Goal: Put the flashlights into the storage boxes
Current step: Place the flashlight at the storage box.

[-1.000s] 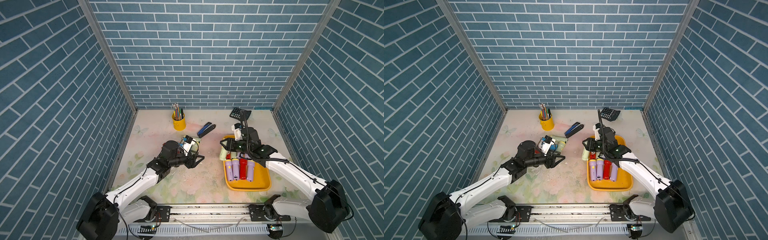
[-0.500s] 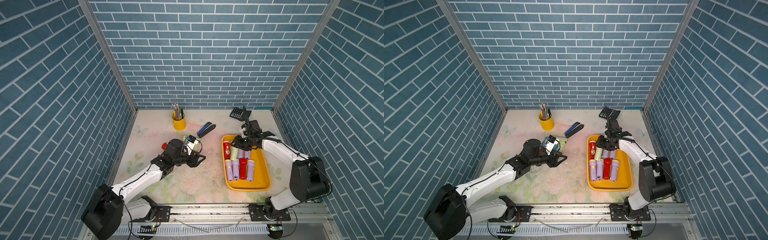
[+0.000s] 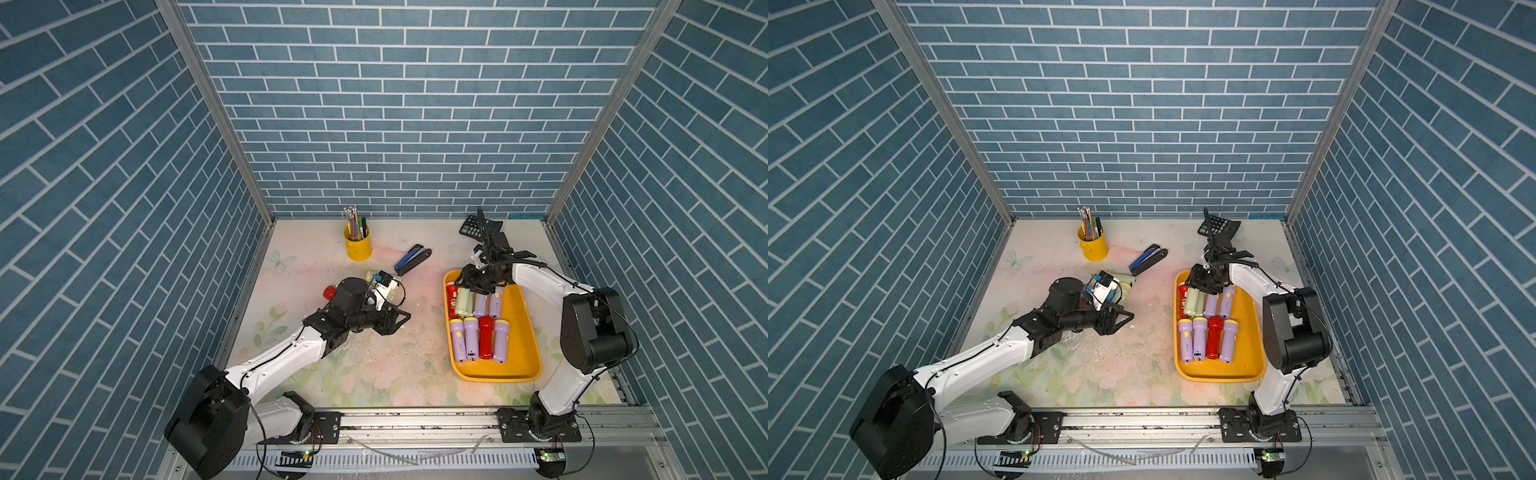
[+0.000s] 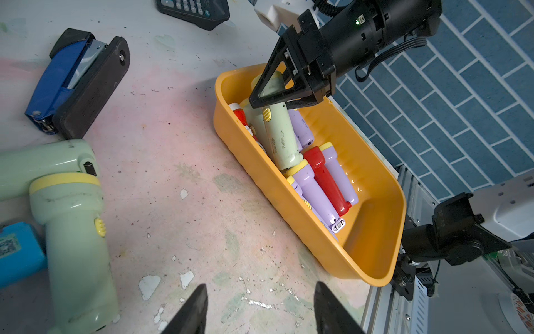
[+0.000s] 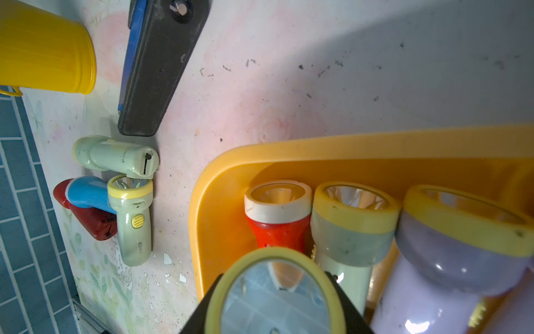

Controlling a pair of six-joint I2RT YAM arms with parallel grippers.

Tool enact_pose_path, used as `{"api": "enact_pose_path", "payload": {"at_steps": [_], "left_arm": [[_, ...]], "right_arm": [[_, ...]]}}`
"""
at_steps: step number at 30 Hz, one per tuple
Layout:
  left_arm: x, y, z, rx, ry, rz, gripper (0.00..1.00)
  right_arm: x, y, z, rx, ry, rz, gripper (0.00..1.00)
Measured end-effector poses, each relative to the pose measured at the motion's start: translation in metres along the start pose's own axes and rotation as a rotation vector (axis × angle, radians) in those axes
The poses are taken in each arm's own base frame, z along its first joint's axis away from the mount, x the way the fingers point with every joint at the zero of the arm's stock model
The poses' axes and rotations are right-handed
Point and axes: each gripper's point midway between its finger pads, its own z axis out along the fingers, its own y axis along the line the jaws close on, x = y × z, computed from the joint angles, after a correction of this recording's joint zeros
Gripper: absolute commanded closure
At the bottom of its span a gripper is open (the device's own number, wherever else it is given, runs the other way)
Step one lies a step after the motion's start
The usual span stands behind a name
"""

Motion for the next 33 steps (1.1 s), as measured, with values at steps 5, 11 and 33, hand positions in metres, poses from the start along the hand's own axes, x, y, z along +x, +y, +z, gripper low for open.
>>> {"api": "enact_pose_path", "payload": {"at_steps": [5, 11, 33], "left_arm": [[0.000, 0.000, 0.000, -0.004, 0.000, 0.004, 0.41], [-0.002, 0.000, 0.000, -0.004, -0.002, 0.006, 0.41], [0.001, 0.008, -0.004, -0.065, 0.015, -0.006, 0.41]], "right_arm": [[-0.001, 0.000, 0.000, 0.007, 0.007, 0.003, 0.55], [-0.002, -0.004, 0.007, 0.015, 0.022, 0.007, 0.52], [-0.014, 0.001, -0.003, 0.028, -0.010, -0.003, 0.36]]}}
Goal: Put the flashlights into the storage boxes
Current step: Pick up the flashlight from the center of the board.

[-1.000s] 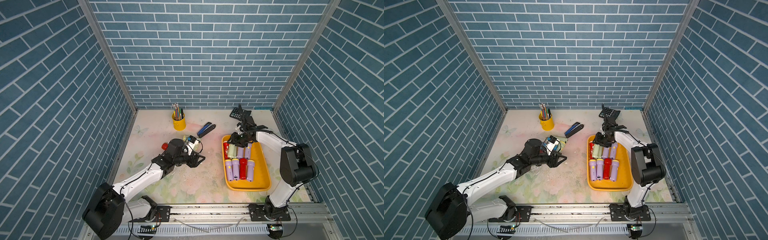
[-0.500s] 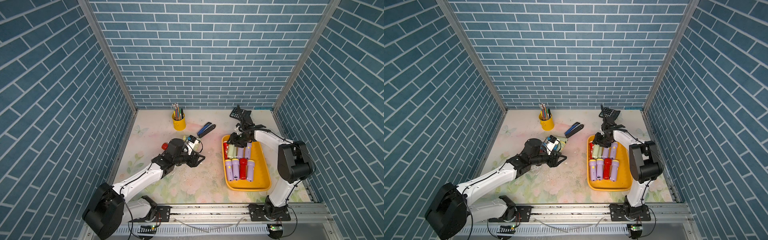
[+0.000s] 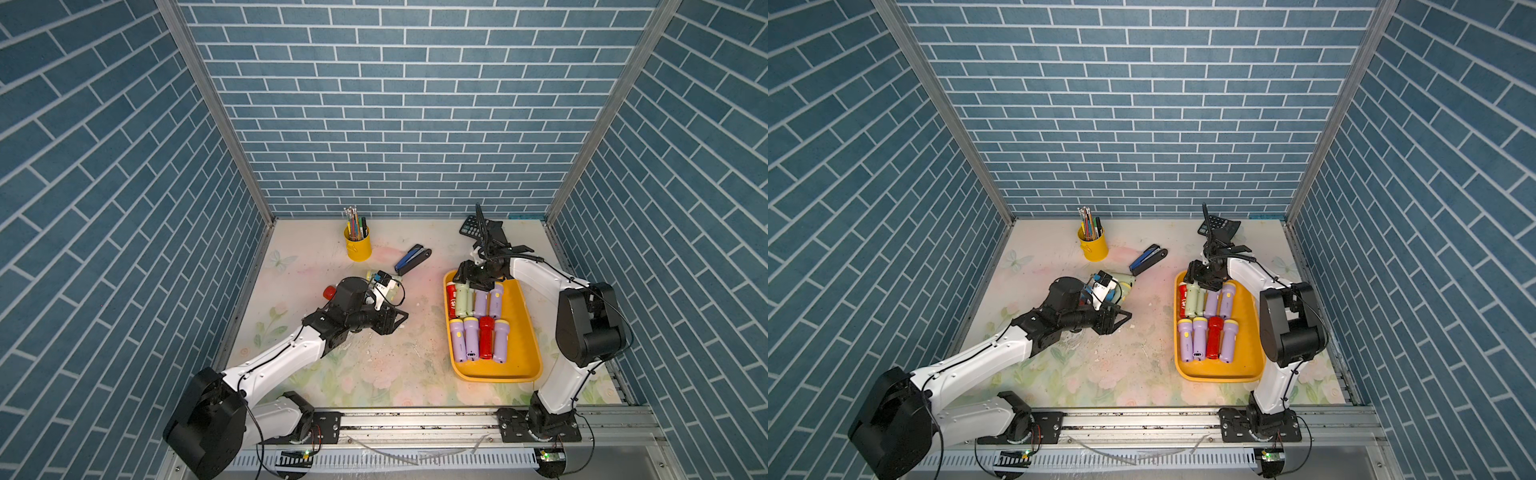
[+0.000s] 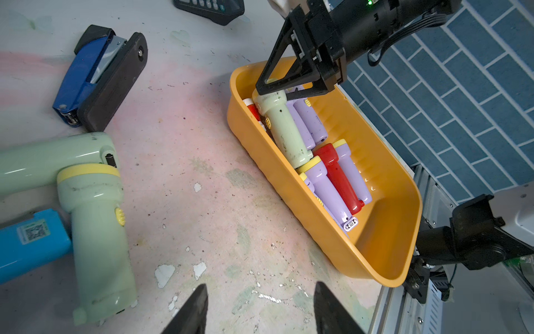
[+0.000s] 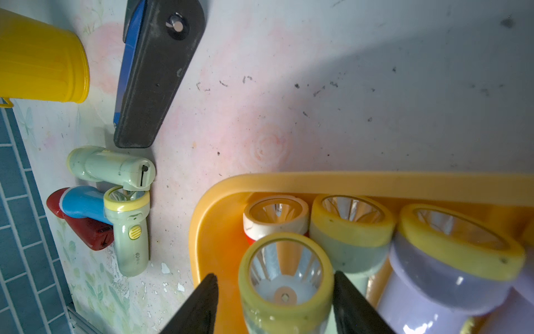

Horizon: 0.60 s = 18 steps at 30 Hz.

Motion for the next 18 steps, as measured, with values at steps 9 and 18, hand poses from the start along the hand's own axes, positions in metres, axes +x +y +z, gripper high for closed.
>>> {"api": "enact_pose_path", "payload": {"at_steps": [9, 18], "left_arm": [[0.001, 0.014, -0.007, -0.101, 0.027, -0.021, 0.42], [0.008, 0.040, -0.013, -0.271, 0.091, -0.081, 0.42]], "right_arm": [[-0.008, 0.021, -0.065, -0.016, -0.139, -0.056, 0.36], [0.009, 0.060, -0.129, -0.088, -0.293, -0.165, 0.36]]}}
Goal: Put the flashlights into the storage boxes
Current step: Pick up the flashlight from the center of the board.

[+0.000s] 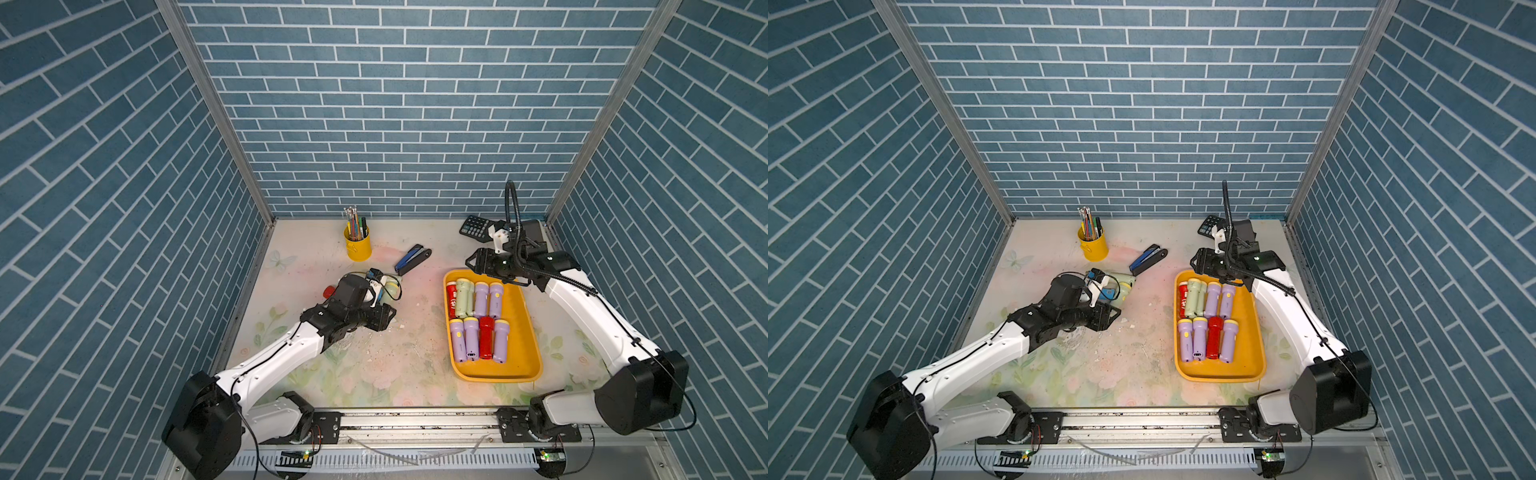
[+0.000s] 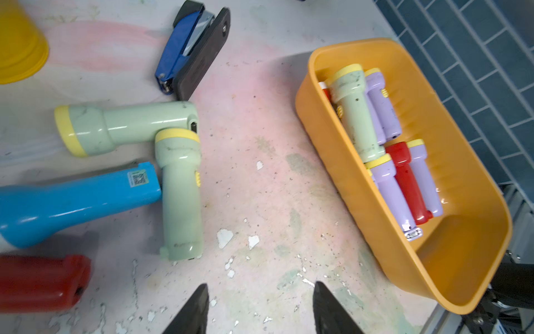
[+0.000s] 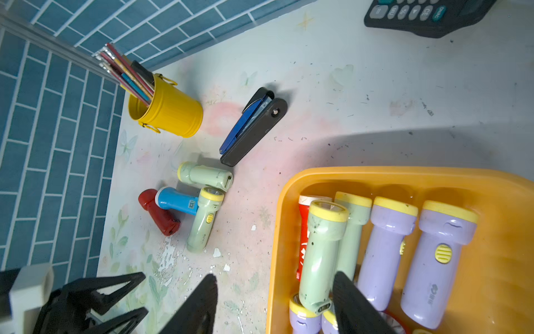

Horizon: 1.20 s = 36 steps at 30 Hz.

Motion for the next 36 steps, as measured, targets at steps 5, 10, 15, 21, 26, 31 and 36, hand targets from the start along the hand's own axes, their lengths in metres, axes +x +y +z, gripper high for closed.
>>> {"api": "enact_pose_path", "payload": {"at_steps": [5, 10, 15, 21, 26, 31, 36], "left_arm": [[0.009, 0.017, 0.016, -0.095, 0.111, -0.026, 0.42], [0.015, 0.031, 0.040, -0.172, 0.241, -0.033, 0.42], [0.023, 0.045, 0.059, -0.238, 0.342, -0.022, 0.42], [0.024, 0.056, 0.074, -0.285, 0.404, -0.010, 0.44], [0.024, 0.061, 0.086, -0.293, 0.435, 0.001, 0.49], [0.029, 0.064, 0.092, -0.299, 0.460, 0.009, 0.50], [0.034, 0.065, 0.094, -0.303, 0.477, 0.008, 0.51]], "right_arm": [[0.037, 0.027, 0.008, -0.026, 0.052, -0.092, 0.37], [0.064, 0.044, 0.020, -0.051, 0.088, -0.155, 0.37], [0.074, 0.041, 0.028, -0.041, 0.091, -0.162, 0.37], [0.074, 0.038, 0.026, -0.023, 0.070, -0.167, 0.37], [0.068, 0.038, 0.017, -0.016, 0.032, -0.172, 0.37], [0.069, 0.035, 0.016, -0.005, 0.026, -0.172, 0.37], [0.069, 0.033, 0.016, 0.001, 0.025, -0.173, 0.38]]}}
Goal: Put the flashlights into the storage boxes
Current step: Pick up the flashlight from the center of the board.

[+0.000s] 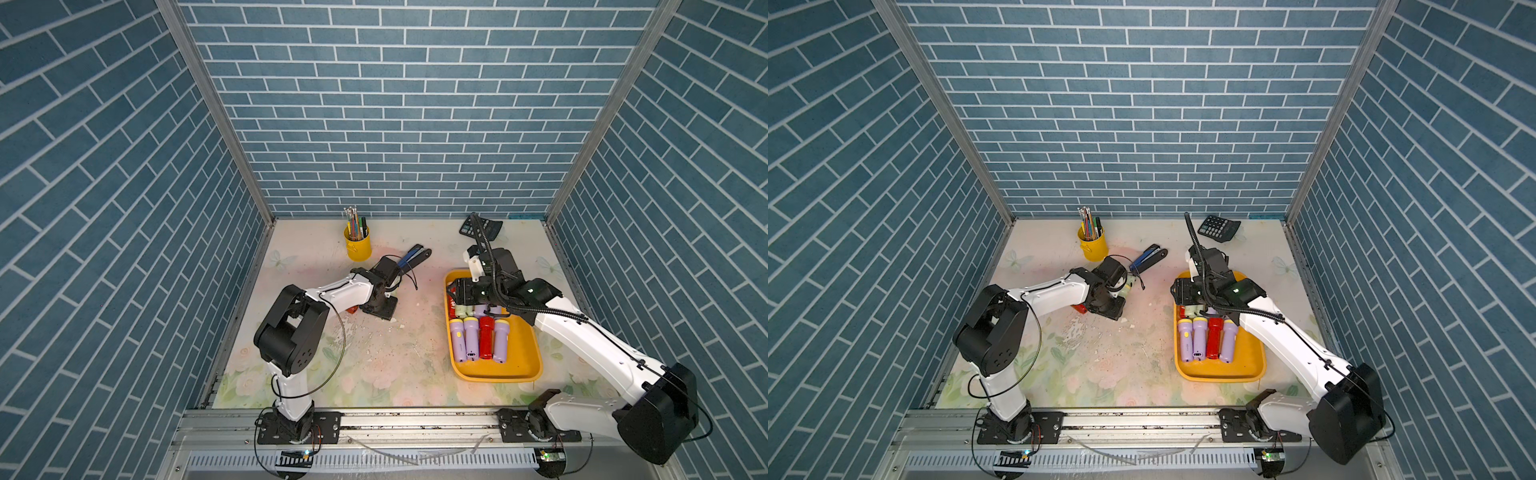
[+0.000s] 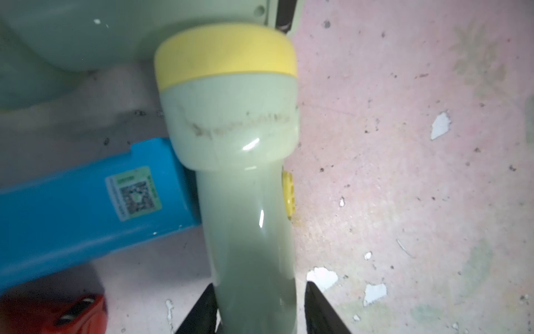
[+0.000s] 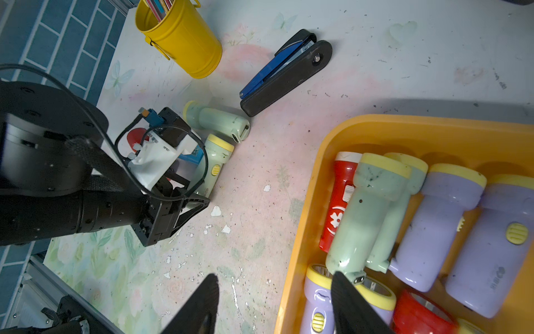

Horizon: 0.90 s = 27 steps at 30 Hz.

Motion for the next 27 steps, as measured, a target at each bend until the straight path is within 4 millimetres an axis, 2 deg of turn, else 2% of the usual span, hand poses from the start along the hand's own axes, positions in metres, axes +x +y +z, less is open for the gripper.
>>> {"api": "enact_pose_path", "payload": {"at_steps": [5, 13, 19, 22, 27], "left_arm": [[0.001, 0.000, 0.003, -0.001, 0.008, 0.002, 0.59], [0.001, -0.001, 0.004, 0.006, 0.009, 0.000, 0.66], [0.003, -0.006, 0.000, 0.041, -0.007, -0.011, 0.67], [0.003, -0.012, -0.016, 0.087, -0.049, -0.021, 0.68], [-0.010, -0.033, -0.067, 0.234, -0.247, -0.020, 0.68]], "right_arm": [[0.002, -0.001, 0.001, -0.001, 0.000, 0.000, 0.39], [0.002, 0.000, -0.007, -0.021, -0.042, -0.005, 0.40], [-0.002, 0.002, -0.013, -0.042, -0.093, -0.011, 0.41], [-0.005, 0.003, -0.018, -0.055, -0.134, -0.011, 0.42], [-0.012, 0.010, -0.030, -0.114, -0.236, 0.011, 0.42]]}}
